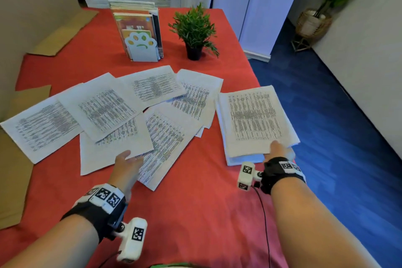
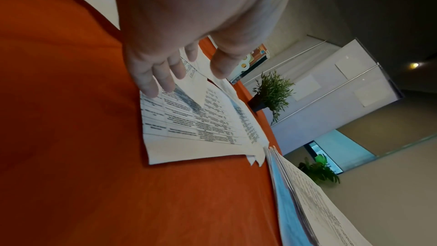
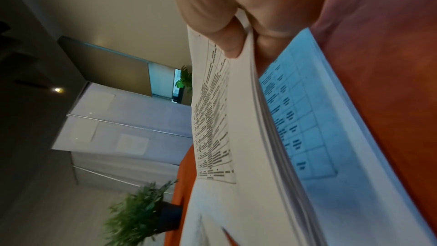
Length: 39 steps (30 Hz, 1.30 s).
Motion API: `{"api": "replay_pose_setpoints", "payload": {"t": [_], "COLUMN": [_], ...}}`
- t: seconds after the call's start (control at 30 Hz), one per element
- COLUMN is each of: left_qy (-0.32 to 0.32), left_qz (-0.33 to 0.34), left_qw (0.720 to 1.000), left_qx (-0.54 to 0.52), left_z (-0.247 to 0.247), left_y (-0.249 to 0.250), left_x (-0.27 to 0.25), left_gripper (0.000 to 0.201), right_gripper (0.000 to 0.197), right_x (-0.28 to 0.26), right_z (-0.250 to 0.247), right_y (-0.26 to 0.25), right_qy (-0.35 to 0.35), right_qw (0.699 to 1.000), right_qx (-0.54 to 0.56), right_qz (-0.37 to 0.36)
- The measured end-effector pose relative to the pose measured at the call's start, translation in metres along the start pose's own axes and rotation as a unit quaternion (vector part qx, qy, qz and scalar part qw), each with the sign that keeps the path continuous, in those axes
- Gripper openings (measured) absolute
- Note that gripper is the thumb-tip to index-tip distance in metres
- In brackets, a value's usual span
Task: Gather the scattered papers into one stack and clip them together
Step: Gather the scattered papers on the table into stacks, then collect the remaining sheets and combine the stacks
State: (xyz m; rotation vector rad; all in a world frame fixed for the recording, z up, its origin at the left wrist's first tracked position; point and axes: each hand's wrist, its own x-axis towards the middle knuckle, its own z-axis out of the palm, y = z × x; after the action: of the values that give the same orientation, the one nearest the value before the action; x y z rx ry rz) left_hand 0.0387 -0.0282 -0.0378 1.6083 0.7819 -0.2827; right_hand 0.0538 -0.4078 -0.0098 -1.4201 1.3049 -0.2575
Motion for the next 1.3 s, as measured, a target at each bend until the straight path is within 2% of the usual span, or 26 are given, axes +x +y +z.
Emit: {"api": "replay_pose_setpoints", "payload": {"t": [0.17, 0.27, 0.33, 0.37, 0.43, 0.53, 0.6, 0.7, 0.77, 0.83, 0.87, 0.97, 1.07, 1.17, 1.23, 1.3], "left_qy": [0.011, 0.028, 0.043, 0.056, 0.09, 0.146, 0.194, 0.263, 0.288, 0.295, 0.297, 0.272, 0.252, 0.235, 0.24, 0.251], "left_qz": [0.007, 0.014, 0.018, 0.02, 0.031, 0.05, 0.048, 0.021, -0.02, -0.067, -0.077, -0.088, -0.057, -0.034, -0.026, -0.014], "left_qw": [1.0, 1.0, 0.999, 0.998, 0.995, 0.987, 0.977, 0.957, 0.947, 0.943, 0.941, 0.948, 0.963, 0.969, 0.968, 0.964], "left_qx": [-0.002, 0.001, -0.009, -0.01, 0.001, 0.035, 0.078, 0.123, 0.145, 0.141, 0.14, 0.14, 0.08, 0.071, 0.071, 0.084], "left_z": [-0.007, -0.015, -0.022, -0.026, -0.038, -0.062, -0.082, -0.116, -0.139, -0.166, -0.18, -0.216, -0.216, -0.23, -0.232, -0.226], "left_y": [-0.009, -0.012, -0.011, -0.01, -0.006, 0.002, 0.01, 0.021, 0.027, 0.023, 0.017, -0.004, 0.016, 0.003, -0.001, 0.006], "left_x": [0.003, 0.008, 0.011, 0.012, 0.017, 0.033, 0.045, 0.057, 0.061, 0.081, 0.098, 0.153, 0.151, 0.191, 0.2, 0.188], "left_gripper": [0.051, 0.052, 0.052, 0.052, 0.052, 0.054, 0.053, 0.053, 0.057, 0.065, 0.068, 0.067, 0.064, 0.059, 0.056, 0.044], "right_gripper": [0.022, 0.051, 0.074, 0.082, 0.09, 0.097, 0.094, 0.07, 0.053, 0.047, 0.047, 0.046, 0.05, 0.053, 0.056, 0.057], "right_x": [0.014, 0.007, 0.0, -0.007, -0.021, -0.055, -0.079, -0.106, -0.113, -0.114, -0.113, -0.104, -0.095, -0.092, -0.091, -0.088], "right_z": [0.003, 0.011, 0.02, 0.025, 0.04, 0.065, 0.085, 0.115, 0.133, 0.148, 0.154, 0.173, 0.188, 0.202, 0.211, 0.22], "right_y": [0.005, 0.002, 0.002, 0.003, 0.007, 0.016, 0.021, 0.026, 0.028, 0.029, 0.027, 0.022, 0.015, 0.009, 0.007, 0.006], "right_qy": [0.003, 0.014, 0.083, 0.111, 0.117, 0.061, 0.011, -0.08, -0.192, -0.269, -0.277, -0.252, -0.205, -0.172, -0.165, -0.172], "right_qw": [0.999, 0.997, 0.992, 0.986, 0.972, 0.951, 0.933, 0.887, 0.854, 0.842, 0.845, 0.864, 0.88, 0.877, 0.878, 0.883], "right_qx": [-0.037, -0.07, -0.076, -0.096, -0.16, -0.237, -0.271, -0.314, -0.308, -0.297, -0.3, -0.323, -0.347, -0.386, -0.395, -0.387], "right_qz": [-0.007, -0.029, -0.056, -0.079, -0.127, -0.187, -0.238, -0.328, -0.372, -0.361, -0.345, -0.293, -0.252, -0.23, -0.216, -0.203]}}
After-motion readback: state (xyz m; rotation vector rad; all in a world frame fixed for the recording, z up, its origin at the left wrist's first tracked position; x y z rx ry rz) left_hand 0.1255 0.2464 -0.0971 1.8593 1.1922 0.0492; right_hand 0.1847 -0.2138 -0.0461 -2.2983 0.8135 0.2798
